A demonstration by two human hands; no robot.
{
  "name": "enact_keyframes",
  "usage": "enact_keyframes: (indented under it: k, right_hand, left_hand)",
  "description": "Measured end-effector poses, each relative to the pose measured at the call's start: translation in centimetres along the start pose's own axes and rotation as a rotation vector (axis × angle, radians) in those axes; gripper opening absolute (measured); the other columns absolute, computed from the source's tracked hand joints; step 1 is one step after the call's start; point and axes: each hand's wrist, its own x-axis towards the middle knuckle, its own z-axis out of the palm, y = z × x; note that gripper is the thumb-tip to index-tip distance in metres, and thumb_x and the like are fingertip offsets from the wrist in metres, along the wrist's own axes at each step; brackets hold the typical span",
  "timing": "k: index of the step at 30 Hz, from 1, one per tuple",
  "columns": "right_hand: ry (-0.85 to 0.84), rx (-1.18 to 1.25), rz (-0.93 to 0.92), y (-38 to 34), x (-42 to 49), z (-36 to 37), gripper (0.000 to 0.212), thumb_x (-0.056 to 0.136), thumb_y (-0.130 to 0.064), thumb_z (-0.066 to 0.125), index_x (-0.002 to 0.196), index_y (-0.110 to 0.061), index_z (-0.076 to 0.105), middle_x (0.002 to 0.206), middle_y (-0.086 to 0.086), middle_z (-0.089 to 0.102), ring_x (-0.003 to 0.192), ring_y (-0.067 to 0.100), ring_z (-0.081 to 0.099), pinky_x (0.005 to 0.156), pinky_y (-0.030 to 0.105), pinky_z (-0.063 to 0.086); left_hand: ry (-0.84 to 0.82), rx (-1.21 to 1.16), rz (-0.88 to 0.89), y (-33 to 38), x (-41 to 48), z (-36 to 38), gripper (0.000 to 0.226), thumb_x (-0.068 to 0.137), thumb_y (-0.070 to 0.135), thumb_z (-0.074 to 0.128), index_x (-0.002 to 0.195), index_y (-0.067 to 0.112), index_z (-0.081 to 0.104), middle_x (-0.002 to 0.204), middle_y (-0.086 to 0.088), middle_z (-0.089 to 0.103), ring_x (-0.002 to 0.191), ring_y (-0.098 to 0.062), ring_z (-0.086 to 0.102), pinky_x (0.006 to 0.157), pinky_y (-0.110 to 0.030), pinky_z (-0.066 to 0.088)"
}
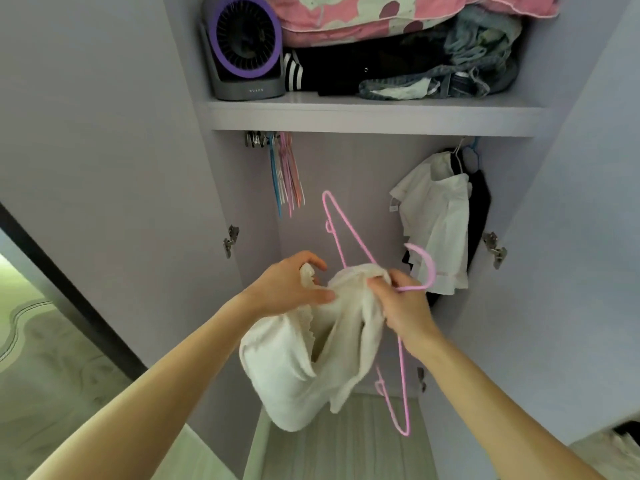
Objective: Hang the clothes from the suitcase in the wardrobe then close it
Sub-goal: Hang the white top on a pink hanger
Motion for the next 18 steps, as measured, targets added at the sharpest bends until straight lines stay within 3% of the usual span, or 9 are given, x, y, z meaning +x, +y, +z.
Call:
enact_keyframes:
  k: [2,4,8,12,15,18]
  right_hand:
    - [0.149,0.033,0.003,0.0,1.0,-1.2,0.017,0.076,-0.036,0.064,0.077,-0.020,0.065,0.072,0.012,0.060,0.071,0.024,0.055,0.063,0.034,0.041]
    - [0.217,0.026,-0.023,-0.1,1.8,-2.8,0.019,0.080,-0.032,0.057,0.078,-0.013,0.058,0.069,0.006,0.051,0.067,0.020,0.048,0.061,0.032,0.037]
    - [0.326,0.012,-0.021,-0.6,3.1,-5.2,0.013,0.088,-0.025,0.056,0.077,-0.019,0.056,0.076,0.008,0.052,0.073,0.021,0.049,0.066,0.036,0.041]
    - [0.300,-0.110,-0.039,-0.2,3.0,-5.8,0.010,0.093,-0.018,0.056,0.087,-0.012,0.060,0.071,0.004,0.053,0.066,0.017,0.048,0.060,0.029,0.040]
    - [0.302,-0.157,-0.004,0.8,2.5,-6.0,0.009,0.094,-0.020,0.056,0.093,-0.014,0.062,0.071,0.004,0.055,0.066,0.019,0.050,0.059,0.030,0.041]
    - [0.299,-0.168,0.061,1.5,2.0,-6.5,0.003,0.094,-0.022,0.059,0.094,-0.021,0.062,0.085,0.005,0.065,0.080,0.025,0.060,0.069,0.036,0.048]
  left_hand:
    - [0.009,0.150,-0.079,-1.8,-0.4,-1.6,0.046,0.080,0.032,0.079,0.120,0.037,0.056,0.108,0.012,0.060,0.091,-0.002,0.057,0.066,-0.015,0.042]
    - [-0.024,0.249,-0.131,-3.8,-0.9,-2.6,0.039,0.082,0.025,0.075,0.116,0.034,0.058,0.105,0.012,0.060,0.091,-0.009,0.058,0.068,-0.018,0.043]
    - [0.019,0.326,-0.211,-6.6,-1.4,-3.3,0.030,0.091,0.020,0.062,0.120,0.022,0.059,0.106,0.004,0.063,0.098,-0.020,0.057,0.077,-0.027,0.042]
    - [0.072,0.133,-0.258,-6.2,-0.9,-4.4,0.014,0.087,0.025,0.057,0.093,0.023,0.068,0.092,0.001,0.066,0.098,-0.024,0.061,0.073,-0.027,0.044]
    - [0.066,0.024,-0.241,-4.2,-0.3,-4.7,0.016,0.088,0.024,0.059,0.091,0.016,0.073,0.095,-0.008,0.070,0.098,-0.027,0.064,0.079,-0.031,0.045]
    - [0.052,-0.180,-0.184,-1.4,0.1,-4.1,0.018,0.096,0.021,0.054,0.094,0.019,0.072,0.095,-0.001,0.072,0.094,-0.021,0.067,0.082,-0.030,0.049]
